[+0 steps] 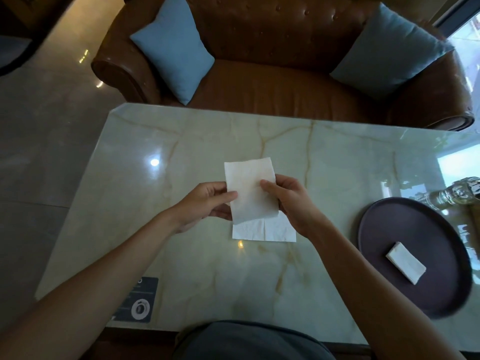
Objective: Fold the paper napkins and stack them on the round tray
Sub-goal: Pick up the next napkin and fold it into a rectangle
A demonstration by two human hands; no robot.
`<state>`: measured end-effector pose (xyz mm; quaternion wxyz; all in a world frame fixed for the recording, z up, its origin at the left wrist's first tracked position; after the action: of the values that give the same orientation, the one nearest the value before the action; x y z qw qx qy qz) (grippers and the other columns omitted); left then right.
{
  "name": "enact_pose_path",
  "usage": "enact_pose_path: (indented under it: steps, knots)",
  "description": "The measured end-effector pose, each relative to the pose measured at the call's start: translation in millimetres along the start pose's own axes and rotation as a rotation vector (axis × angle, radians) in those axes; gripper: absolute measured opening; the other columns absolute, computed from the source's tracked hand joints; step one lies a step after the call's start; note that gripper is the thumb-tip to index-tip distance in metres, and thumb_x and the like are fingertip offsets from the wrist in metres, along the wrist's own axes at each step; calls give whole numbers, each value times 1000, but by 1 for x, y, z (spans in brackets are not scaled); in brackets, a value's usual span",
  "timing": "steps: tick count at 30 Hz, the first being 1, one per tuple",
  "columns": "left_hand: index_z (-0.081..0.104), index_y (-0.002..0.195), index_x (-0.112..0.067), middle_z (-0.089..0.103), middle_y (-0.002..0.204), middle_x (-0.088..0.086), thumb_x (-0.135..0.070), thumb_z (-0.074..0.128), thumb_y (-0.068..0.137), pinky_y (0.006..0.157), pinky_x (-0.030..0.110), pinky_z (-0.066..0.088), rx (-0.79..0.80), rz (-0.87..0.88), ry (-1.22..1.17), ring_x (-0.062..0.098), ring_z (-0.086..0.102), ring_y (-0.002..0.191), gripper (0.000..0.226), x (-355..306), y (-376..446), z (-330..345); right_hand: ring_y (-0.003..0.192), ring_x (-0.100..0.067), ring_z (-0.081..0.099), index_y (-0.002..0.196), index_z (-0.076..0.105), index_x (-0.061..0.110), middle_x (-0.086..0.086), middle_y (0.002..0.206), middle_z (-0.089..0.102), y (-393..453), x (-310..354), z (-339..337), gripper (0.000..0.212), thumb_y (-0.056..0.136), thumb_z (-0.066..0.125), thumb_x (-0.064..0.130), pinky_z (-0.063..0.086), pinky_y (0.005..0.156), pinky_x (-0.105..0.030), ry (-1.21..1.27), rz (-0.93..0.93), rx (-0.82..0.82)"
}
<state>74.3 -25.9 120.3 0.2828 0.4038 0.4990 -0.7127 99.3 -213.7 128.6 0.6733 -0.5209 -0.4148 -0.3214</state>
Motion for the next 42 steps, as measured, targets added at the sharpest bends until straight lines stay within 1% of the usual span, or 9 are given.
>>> enact_pose_path:
  steps: [8,14,19,24,29,31,34,38,42]
  knots:
    - [73,113,-5,77,95,11,-18,60,102,72,35,61,-227,120,17,24,73,79,22,-11,6,2,88,-18,71,113,73,2,-5,100,76,-5,0,-13,19,100,60,9,59,69,-30,-86,58,-30]
    - [69,121,-15,77,100,19,-8,62,99,72,38,63,-167,109,-23,27,74,81,24,-11,3,11,84,-22,70,109,73,3,-10,98,75,-5,1,-15,18,99,60,8,60,71,-35,-58,66,-67]
    - [74,106,-14,75,92,10,-6,60,99,68,34,58,-257,99,-76,29,68,78,18,-11,5,5,72,-19,68,97,76,17,-4,85,73,-5,3,-17,29,97,53,-1,56,63,-29,40,89,-82]
    - [71,96,-17,73,92,4,-1,50,101,69,36,58,-206,83,-177,31,67,76,27,-15,6,3,70,-19,66,86,73,14,-4,83,71,-5,8,-23,28,95,51,-1,51,63,-31,143,92,-88]
    - [73,87,-20,70,97,13,0,46,101,69,35,59,-168,104,-75,34,64,85,37,-19,7,2,77,-23,67,112,69,12,-8,93,71,-1,5,-26,21,97,57,19,55,68,-35,196,151,-129]
    - [73,89,-18,70,97,15,0,46,101,72,37,57,-170,111,-49,33,65,84,34,-22,6,4,82,-22,68,117,67,12,-7,98,70,2,2,-23,25,96,66,25,57,72,-36,110,168,-120]
    - [72,105,-18,70,93,10,-3,49,99,74,37,55,-189,100,-34,27,64,78,28,-24,7,3,78,-14,68,116,69,5,-5,95,70,3,5,-14,24,93,70,12,57,67,-28,3,134,-55]
    - [60,130,-16,67,96,8,-31,55,89,73,36,53,-163,6,-162,22,63,76,44,-20,10,1,73,-15,66,102,70,5,-4,84,69,5,13,-13,9,94,67,3,55,68,-28,-51,77,-32]
    - [68,120,-9,77,99,5,-12,64,98,75,32,60,-177,93,83,16,72,83,22,-25,10,2,79,-18,64,96,69,6,-5,85,67,4,19,-11,2,94,67,7,53,72,-33,-132,47,-16]
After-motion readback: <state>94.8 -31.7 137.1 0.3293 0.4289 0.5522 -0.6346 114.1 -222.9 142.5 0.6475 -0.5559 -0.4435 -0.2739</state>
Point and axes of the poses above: each hand's wrist, its own y-axis towards the middle knuckle, its own z-axis out of the palm, x = y × z, the point moved 7 cm from there along y, towards the middle knuckle
